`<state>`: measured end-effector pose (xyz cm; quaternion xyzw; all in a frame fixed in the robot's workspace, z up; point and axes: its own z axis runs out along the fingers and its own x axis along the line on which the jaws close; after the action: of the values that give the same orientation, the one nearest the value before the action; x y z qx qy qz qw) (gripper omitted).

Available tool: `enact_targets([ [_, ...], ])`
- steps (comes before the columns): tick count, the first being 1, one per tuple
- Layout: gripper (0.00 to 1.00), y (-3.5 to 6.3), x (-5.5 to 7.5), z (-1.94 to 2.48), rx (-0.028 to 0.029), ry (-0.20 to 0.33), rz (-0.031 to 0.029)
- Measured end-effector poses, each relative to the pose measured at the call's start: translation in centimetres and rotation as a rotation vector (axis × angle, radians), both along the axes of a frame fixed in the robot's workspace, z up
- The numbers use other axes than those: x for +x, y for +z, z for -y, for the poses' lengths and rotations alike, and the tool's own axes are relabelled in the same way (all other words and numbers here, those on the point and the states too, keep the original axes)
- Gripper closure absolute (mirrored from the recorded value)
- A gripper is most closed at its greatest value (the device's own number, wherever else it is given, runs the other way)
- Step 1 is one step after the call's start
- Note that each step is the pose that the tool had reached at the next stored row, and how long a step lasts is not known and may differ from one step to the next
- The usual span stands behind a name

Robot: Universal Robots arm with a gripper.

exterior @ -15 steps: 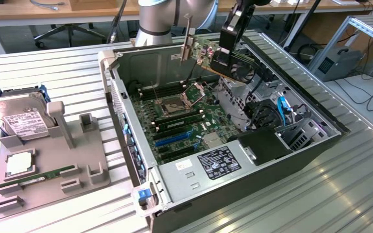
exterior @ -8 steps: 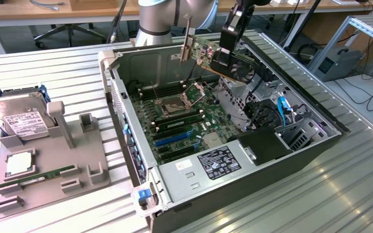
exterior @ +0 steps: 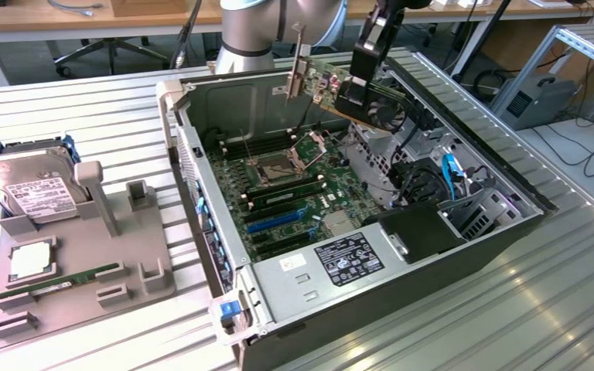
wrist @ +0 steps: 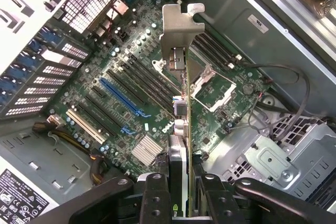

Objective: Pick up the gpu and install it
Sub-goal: 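Insert the gpu into the slot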

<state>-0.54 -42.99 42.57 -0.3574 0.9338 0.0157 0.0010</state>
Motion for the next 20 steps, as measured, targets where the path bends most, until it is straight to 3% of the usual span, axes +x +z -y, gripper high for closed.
enact_targets([
  [20,0.73,-0.03,0.00,0.00,0.0000,0.045,0.0000],
])
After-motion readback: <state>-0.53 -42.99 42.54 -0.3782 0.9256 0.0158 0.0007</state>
